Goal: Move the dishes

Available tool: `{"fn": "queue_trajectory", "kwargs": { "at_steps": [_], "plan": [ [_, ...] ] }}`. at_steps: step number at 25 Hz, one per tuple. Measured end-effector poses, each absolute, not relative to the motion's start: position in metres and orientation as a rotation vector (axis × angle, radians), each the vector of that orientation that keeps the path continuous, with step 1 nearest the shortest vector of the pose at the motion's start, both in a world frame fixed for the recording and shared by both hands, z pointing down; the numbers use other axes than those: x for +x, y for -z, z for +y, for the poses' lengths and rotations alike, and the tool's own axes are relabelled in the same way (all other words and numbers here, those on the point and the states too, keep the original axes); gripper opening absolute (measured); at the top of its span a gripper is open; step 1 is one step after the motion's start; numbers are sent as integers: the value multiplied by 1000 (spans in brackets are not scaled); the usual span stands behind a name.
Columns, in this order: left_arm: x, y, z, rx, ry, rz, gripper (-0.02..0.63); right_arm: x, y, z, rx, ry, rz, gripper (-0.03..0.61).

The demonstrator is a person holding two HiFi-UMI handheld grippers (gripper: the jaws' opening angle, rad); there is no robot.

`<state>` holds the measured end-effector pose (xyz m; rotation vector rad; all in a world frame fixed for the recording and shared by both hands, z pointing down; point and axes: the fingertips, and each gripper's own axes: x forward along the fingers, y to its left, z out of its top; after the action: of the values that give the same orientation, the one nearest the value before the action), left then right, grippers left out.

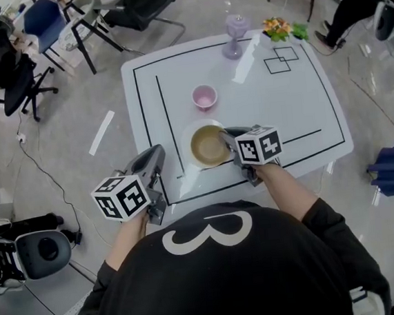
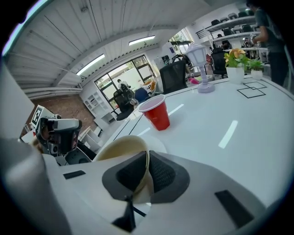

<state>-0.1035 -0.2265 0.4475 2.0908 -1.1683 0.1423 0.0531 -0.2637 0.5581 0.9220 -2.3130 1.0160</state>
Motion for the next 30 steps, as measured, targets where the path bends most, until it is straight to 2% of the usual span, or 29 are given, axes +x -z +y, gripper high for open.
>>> {"fn": "queue_trajectory", "kwargs": {
  "at_steps": [11, 30],
  "plan": [
    [-95, -447, -230, 2073, -142, -1195, 3, 59, -546, -266, 867, -1023, -2354, 28],
    [-48, -442, -236, 2045, -96, -1284, 3, 138, -510, -307, 911, -925, -2428, 28]
  ]
}}
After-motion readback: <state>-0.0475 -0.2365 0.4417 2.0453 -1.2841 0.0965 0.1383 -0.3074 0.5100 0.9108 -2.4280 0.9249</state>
